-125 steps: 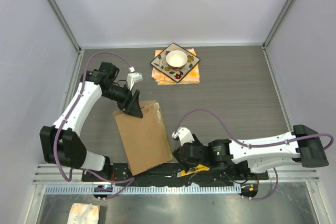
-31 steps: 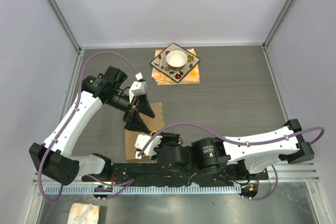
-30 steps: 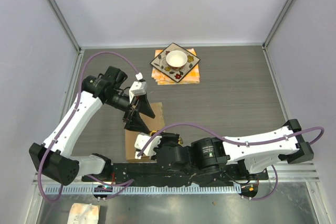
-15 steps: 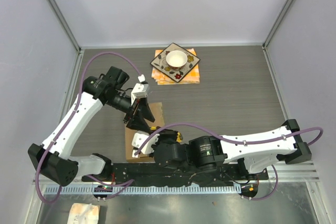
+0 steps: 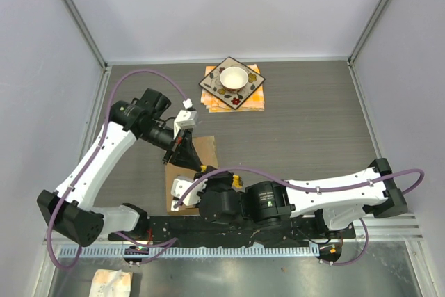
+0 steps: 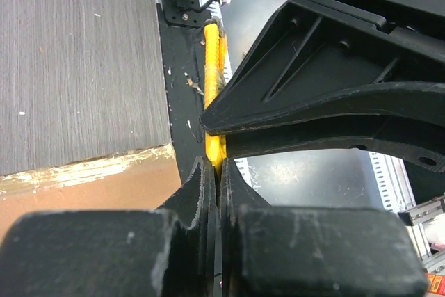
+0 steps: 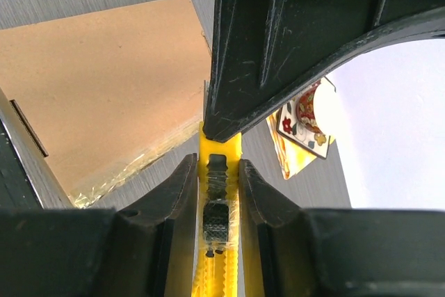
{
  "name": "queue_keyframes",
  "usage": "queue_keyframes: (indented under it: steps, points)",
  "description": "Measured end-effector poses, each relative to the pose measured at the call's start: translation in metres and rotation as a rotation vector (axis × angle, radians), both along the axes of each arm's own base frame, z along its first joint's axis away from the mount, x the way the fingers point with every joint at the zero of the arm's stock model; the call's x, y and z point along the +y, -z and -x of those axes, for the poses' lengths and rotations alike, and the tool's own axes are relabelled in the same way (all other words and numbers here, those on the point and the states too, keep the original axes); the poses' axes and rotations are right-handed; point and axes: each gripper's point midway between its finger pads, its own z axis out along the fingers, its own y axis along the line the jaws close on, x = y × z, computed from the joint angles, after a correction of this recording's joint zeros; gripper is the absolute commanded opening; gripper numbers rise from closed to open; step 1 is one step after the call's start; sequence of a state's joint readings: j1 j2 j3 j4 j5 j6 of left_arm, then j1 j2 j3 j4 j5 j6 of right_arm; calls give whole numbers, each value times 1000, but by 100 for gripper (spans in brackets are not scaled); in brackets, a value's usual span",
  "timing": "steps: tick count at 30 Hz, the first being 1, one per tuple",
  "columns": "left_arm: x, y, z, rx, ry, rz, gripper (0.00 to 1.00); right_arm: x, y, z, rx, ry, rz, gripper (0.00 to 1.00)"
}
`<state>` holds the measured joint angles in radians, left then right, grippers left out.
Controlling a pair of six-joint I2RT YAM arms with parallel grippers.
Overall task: Unpack the express box
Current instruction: Cut the express box at the center of the board.
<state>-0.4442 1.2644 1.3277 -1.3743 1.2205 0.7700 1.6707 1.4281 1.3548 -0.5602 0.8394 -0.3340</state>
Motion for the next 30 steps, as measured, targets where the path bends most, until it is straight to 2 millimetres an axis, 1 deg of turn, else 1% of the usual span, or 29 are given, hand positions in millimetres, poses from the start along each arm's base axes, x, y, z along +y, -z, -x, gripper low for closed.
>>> queue_keyframes:
  steps: [4, 5, 6, 7, 8, 10, 12, 13, 14, 17, 18, 20, 21, 22, 24, 27, 29, 30]
  points:
    - [-2, -4, -1, -7, 4, 18, 0, -2, -6, -4, -44, 10, 13, 1]
    - [-2, -6, -2, -10, 6, 25, 0, -3, -7, -5, -61, 14, 18, 3]
    - [-3, -7, -3, -15, 7, 31, 0, -4, -9, -7, -80, 18, 25, 9]
    - [-4, -9, -4, -22, 8, 40, 0, -4, -10, -8, -98, 22, 31, 28]
    - [-4, -10, -6, -28, 9, 45, 0, -5, -11, -10, -120, 26, 40, 39]
    - [-6, -12, -9, -37, 10, 56, 0, -6, -14, -13, -163, 33, 55, 52]
    - [-7, -12, -12, -44, 14, 59, 0, -3, -20, -16, -199, 43, 38, 60]
    - [-9, -10, -13, -40, 18, 58, 0, -1, -27, -18, -216, 45, 19, 67]
    - [-9, -8, -15, -33, 17, 53, 0, 1, -34, -19, -229, 56, -5, 72]
    - [-10, -3, -20, 27, -3, 26, 0, 2, -52, -25, -252, 79, -65, 82]
    - [-9, -3, -21, 49, -16, 18, 0, 2, -58, -27, -256, 86, -81, 87]
    - [-6, -3, -26, 93, -52, 2, 0, 0, -72, -31, -260, 99, -115, 93]
    - [-4, -3, -30, 114, -78, -4, 0, -2, -79, -32, -261, 107, -131, 97]
    - [-3, -4, -34, 128, -101, -8, 0, -5, -87, -34, -257, 117, -151, 99]
    - [2, -8, -50, 144, -167, 1, 0, -11, -103, -34, -236, 136, -197, 100]
    - [14, -19, -85, 174, -302, 50, 0, -26, -130, -34, -112, 150, -377, 100]
    - [22, -29, -107, 182, -378, 90, 0, -52, -148, -37, -1, 148, -547, 100]
    - [24, -35, -117, 179, -409, 111, 0, -67, -153, -41, 42, 158, -624, 100]
